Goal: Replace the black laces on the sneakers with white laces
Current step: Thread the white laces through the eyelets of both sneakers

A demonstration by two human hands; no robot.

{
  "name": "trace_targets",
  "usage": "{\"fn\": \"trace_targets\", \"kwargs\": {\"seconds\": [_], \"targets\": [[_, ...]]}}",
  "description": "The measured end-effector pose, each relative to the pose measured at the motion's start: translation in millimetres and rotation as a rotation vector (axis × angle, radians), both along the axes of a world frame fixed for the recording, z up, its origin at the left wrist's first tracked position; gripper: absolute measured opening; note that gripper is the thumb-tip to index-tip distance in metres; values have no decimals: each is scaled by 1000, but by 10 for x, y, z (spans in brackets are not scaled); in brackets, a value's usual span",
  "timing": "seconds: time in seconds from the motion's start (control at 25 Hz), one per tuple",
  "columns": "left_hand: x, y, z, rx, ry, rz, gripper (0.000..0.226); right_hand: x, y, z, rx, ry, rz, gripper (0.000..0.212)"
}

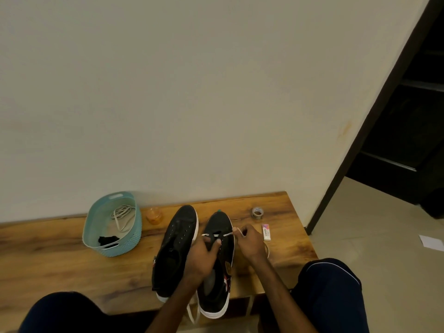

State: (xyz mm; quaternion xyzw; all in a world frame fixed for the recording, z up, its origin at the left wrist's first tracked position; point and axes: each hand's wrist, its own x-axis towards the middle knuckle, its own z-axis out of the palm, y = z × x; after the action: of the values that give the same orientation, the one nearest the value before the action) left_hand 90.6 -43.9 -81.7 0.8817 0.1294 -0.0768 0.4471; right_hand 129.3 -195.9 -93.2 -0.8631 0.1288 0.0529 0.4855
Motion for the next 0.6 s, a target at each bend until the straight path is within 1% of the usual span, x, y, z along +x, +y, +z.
{"fn": "trace_targets", "kwargs": {"seconds": [0.08, 0.12, 0.16, 0.2, 0.24, 0.28, 0.36, 0.44, 0.48, 0.52, 0.56, 0.6], "targets": [[46, 86, 471, -474, -56, 121, 55, 2, -6, 282, 98, -104, -64, 22], [81, 151, 756, -742, -99, 168, 66, -38, 49, 489, 207, -164, -67, 20], [121, 208, 1043, -981, -149, 195, 72, -106, 130, 716, 327, -217, -47, 17], [157, 254, 1313, -1162, -203, 203, 75, -191, 233, 944, 417, -265, -19, 14], [169, 274, 1559, -1276, -254, 198, 77, -288, 354, 1167, 470, -310, 6, 11], [158, 275, 1753, -1334, -292, 186, 78, -378, 481, 1329, 494, -347, 25, 9], [94, 243, 1967, -1383, -347, 184, 80, -509, 727, 1560, 493, -404, 49, 7], [33, 205, 2014, -1403, -377, 228, 75, -573, 890, 1669, 418, -450, 50, 5], [14, 200, 2014, -1414, -401, 254, 68, -600, 927, 1707, 372, -478, 47, 5], [-8, 214, 2016, -1379, -449, 273, 58, -628, 945, 1734, 356, -505, 39, 5], [-36, 230, 2023, -1249, -503, 286, 47, -658, 944, 1759, 374, -524, 21, 7], [-70, 242, 2017, -1059, -553, 307, 38, -681, 931, 1771, 417, -534, -6, 8]]}}
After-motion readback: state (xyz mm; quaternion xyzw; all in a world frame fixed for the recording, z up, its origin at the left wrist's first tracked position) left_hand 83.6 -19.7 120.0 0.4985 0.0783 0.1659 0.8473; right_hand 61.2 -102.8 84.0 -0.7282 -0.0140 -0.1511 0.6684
